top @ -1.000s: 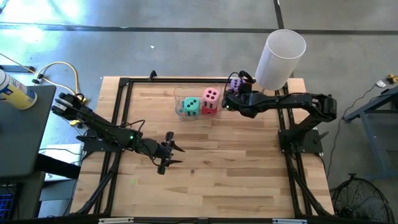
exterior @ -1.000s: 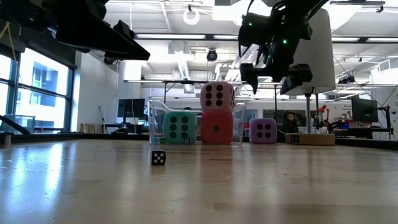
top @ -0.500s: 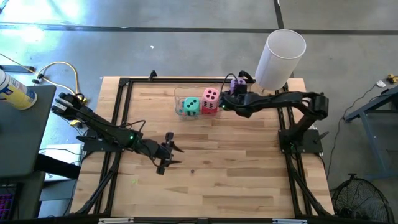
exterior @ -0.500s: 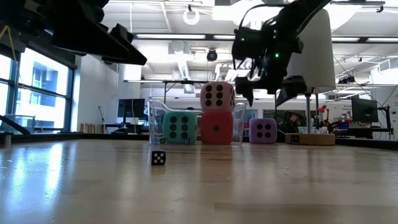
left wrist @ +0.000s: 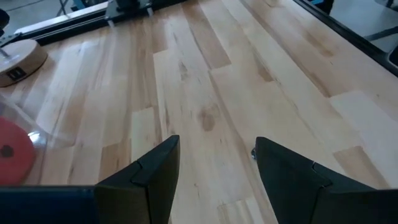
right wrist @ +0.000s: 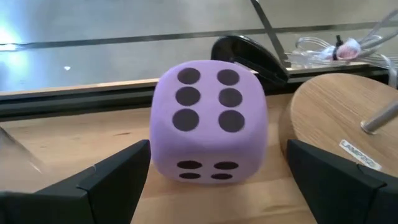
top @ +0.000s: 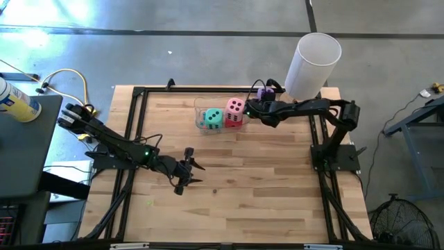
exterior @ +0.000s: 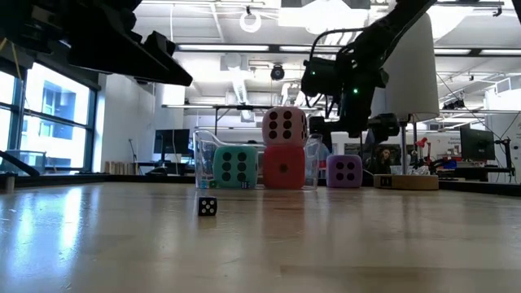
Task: Pick & Place Dice
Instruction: Put the large purple dice into the transparent bin
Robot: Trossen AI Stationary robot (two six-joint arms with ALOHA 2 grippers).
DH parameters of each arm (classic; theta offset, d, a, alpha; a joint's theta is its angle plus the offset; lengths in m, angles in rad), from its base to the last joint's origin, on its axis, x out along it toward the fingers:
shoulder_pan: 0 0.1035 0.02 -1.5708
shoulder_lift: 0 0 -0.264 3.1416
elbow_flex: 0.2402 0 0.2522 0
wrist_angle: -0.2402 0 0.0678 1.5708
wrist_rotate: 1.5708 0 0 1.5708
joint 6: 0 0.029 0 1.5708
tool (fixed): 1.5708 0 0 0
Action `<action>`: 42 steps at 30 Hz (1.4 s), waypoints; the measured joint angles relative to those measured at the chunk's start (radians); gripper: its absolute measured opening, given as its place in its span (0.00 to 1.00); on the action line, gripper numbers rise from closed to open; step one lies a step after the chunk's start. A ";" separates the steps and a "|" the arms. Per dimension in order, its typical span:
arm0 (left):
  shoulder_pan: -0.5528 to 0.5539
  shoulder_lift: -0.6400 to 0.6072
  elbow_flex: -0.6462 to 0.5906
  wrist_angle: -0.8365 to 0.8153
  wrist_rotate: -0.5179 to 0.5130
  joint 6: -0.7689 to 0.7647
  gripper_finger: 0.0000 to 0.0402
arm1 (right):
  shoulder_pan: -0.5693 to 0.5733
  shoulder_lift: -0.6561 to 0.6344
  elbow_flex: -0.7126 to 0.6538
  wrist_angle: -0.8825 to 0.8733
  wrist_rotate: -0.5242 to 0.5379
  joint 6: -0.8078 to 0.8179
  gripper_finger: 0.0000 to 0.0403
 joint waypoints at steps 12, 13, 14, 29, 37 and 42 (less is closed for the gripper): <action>0.012 0.000 0.000 0.000 0.001 -0.004 0.50 | -0.026 0.025 0.001 0.100 0.006 -0.113 0.91; 0.012 0.000 0.000 0.000 0.001 -0.004 0.50 | -0.027 0.034 0.002 0.110 0.012 -0.108 0.91; 0.012 0.000 0.000 0.000 0.000 -0.004 0.50 | -0.034 0.039 0.003 0.116 0.007 -0.107 0.91; 0.012 0.000 0.000 -0.007 0.001 -0.023 0.50 | -0.041 0.067 0.001 0.084 0.032 -0.104 0.91; 0.011 0.000 0.000 -0.019 0.001 -0.049 0.50 | -0.005 0.049 -0.001 0.130 0.066 -0.124 0.91; 0.009 0.000 0.000 -0.019 0.001 -0.052 0.50 | 0.003 0.043 -0.002 0.163 0.058 -0.175 0.91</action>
